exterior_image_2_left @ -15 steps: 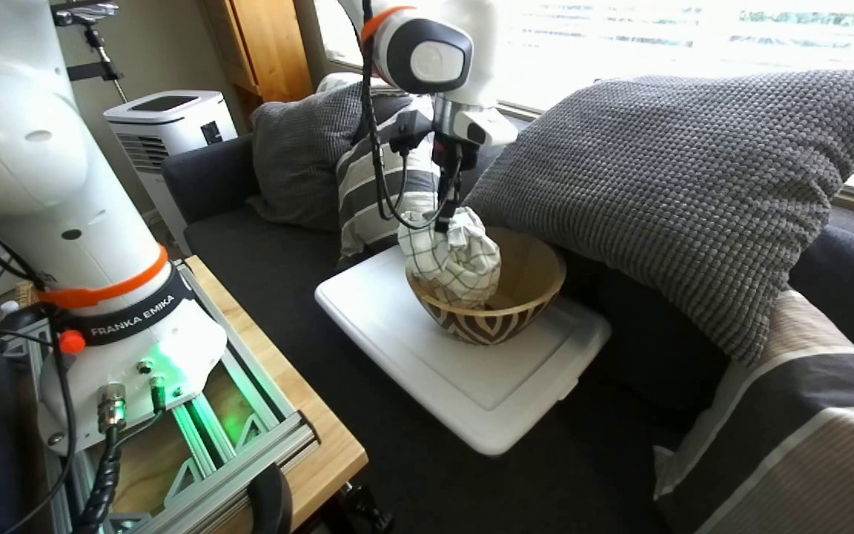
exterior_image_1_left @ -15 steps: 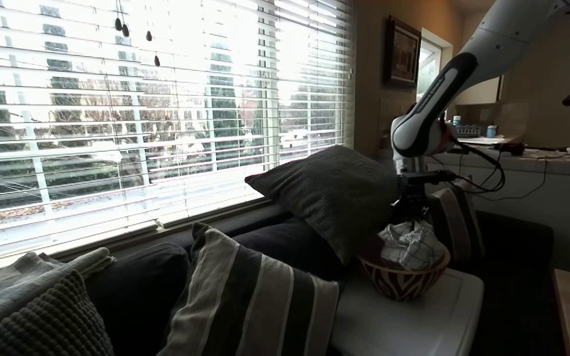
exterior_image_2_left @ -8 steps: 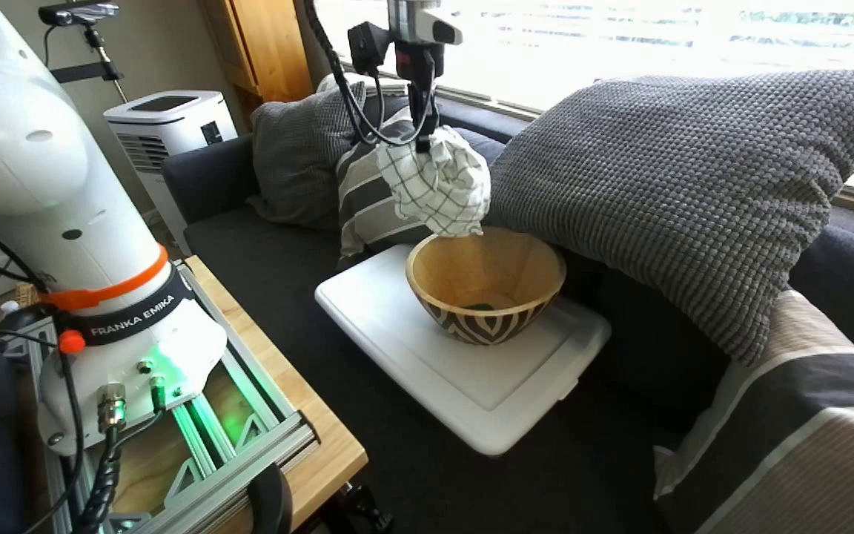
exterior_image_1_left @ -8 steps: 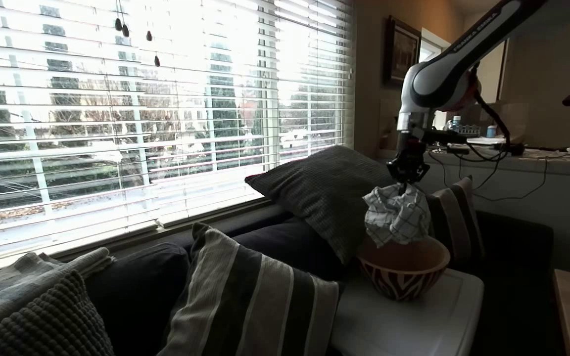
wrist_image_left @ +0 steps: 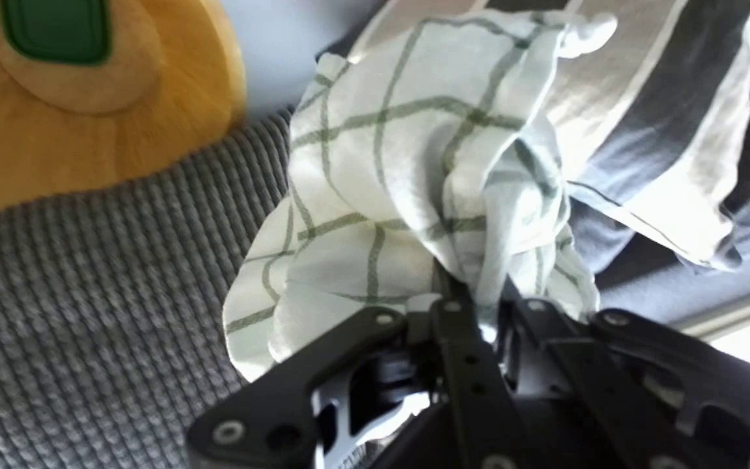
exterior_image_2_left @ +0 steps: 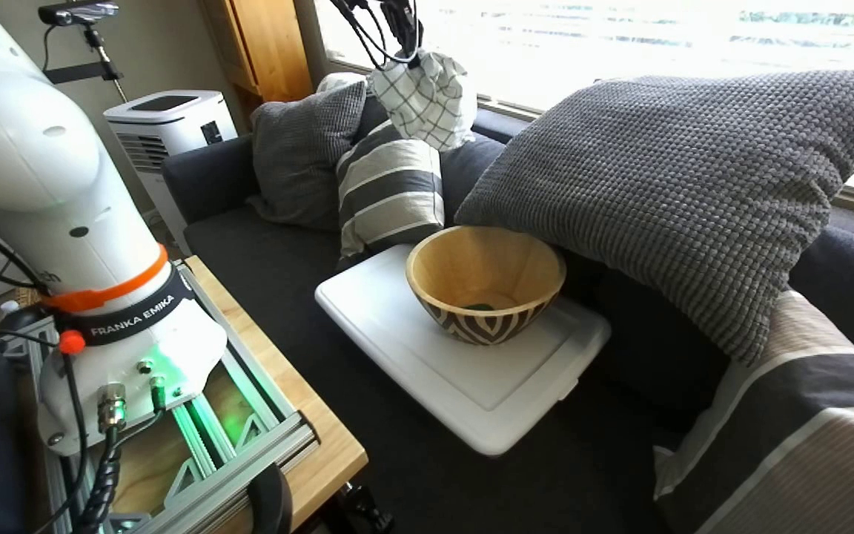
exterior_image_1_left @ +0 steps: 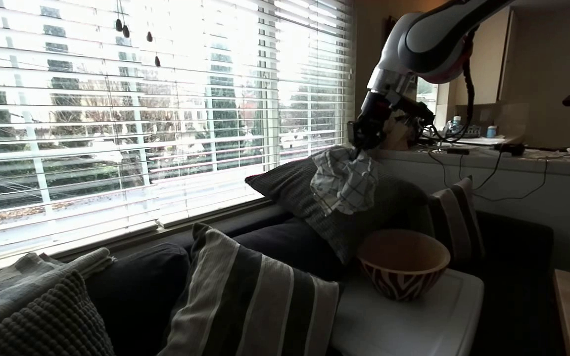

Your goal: Remove the towel from the bowl.

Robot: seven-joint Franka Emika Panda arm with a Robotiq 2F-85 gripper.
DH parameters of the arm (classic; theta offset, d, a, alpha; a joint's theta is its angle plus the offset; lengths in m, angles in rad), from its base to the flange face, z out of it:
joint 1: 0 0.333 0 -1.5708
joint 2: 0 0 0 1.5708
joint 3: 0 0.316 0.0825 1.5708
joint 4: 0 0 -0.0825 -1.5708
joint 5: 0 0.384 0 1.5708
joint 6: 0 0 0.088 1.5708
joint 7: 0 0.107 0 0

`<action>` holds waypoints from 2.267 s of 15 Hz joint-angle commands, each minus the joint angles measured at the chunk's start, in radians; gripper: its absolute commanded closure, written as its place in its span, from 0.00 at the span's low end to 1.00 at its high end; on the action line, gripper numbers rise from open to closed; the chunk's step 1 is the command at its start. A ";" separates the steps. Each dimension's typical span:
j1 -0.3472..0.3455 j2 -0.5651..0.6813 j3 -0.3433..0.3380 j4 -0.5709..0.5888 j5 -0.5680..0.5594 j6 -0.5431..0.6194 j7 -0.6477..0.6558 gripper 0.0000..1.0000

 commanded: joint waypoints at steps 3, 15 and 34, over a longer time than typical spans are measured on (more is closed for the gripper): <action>-0.008 0.235 0.040 0.209 -0.067 0.229 0.086 0.97; 0.147 0.844 -0.122 0.914 -0.299 0.254 0.318 0.97; 0.172 0.565 -0.150 0.706 -0.309 -0.515 0.254 0.00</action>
